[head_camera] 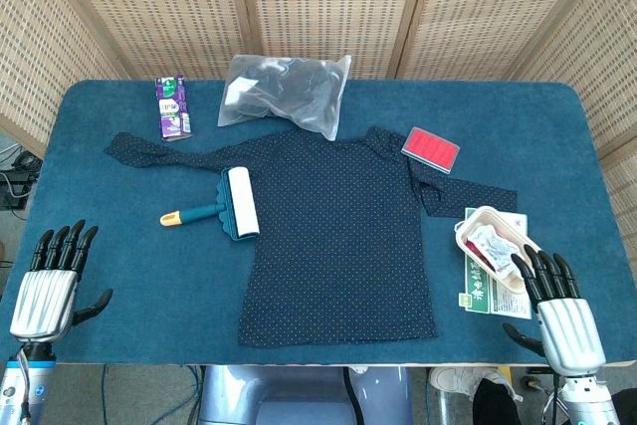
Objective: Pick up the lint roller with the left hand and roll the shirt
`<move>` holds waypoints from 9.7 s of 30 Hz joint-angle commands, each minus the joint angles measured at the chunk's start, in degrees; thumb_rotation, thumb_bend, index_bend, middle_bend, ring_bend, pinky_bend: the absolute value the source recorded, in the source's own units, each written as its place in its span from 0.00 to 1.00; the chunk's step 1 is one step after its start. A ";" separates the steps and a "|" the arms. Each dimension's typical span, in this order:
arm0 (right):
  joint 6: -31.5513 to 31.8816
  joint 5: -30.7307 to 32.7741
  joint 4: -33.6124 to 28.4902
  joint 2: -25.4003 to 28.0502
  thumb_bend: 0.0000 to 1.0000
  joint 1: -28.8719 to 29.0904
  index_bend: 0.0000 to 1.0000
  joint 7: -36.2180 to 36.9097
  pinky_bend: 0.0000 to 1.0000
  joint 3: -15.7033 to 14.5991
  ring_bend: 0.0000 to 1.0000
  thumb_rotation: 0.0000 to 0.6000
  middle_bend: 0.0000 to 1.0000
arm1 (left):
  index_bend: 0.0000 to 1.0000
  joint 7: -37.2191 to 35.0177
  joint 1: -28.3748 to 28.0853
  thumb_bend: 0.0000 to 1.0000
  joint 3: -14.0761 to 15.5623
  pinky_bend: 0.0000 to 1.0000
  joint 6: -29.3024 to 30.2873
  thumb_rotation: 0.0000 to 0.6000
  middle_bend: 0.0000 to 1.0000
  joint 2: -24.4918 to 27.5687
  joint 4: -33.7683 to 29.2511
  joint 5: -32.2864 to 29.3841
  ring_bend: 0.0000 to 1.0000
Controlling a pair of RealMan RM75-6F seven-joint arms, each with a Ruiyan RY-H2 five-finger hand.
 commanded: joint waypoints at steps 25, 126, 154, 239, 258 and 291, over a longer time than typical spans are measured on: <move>-0.61 1.60 0.61 0.30 0.14 0.26 0.00 2.52 0.00 0.58 0.00 1.00 0.00 | 0.00 1.58 -5.05 0.28 -5.41 0.48 -6.20 1.00 0.02 -2.93 1.70 -8.03 0.28; -1.41 4.75 2.15 0.92 0.14 0.90 0.00 5.92 0.00 1.88 0.00 1.00 0.00 | 0.88 27.43 -53.12 0.64 -3.75 0.67 -42.30 1.00 0.81 -9.71 23.05 -52.37 0.68; -4.14 7.64 4.61 0.76 0.14 1.91 0.00 9.35 0.00 2.78 0.00 1.00 0.00 | 0.88 47.15 -72.46 0.65 0.25 0.66 -38.95 1.00 0.81 -24.19 32.46 -80.34 0.68; -3.95 5.76 3.88 0.40 0.14 1.97 0.00 7.10 0.00 1.40 0.00 1.00 0.00 | 0.88 54.15 -68.83 0.65 -3.49 0.67 -27.84 1.00 0.81 -25.80 27.37 -84.12 0.68; -3.23 4.34 2.90 0.20 0.14 1.80 0.00 5.41 0.00 0.86 0.00 1.00 0.00 | 0.31 41.82 -59.90 0.41 1.49 0.28 -29.55 1.00 0.23 -15.23 21.45 -71.11 0.21; -1.47 3.08 2.48 0.52 0.14 1.39 0.00 5.04 0.00 0.93 0.00 1.00 0.00 | 0.00 -0.81 -21.11 0.26 16.73 0.00 11.45 1.00 0.00 -9.73 8.40 -9.27 0.00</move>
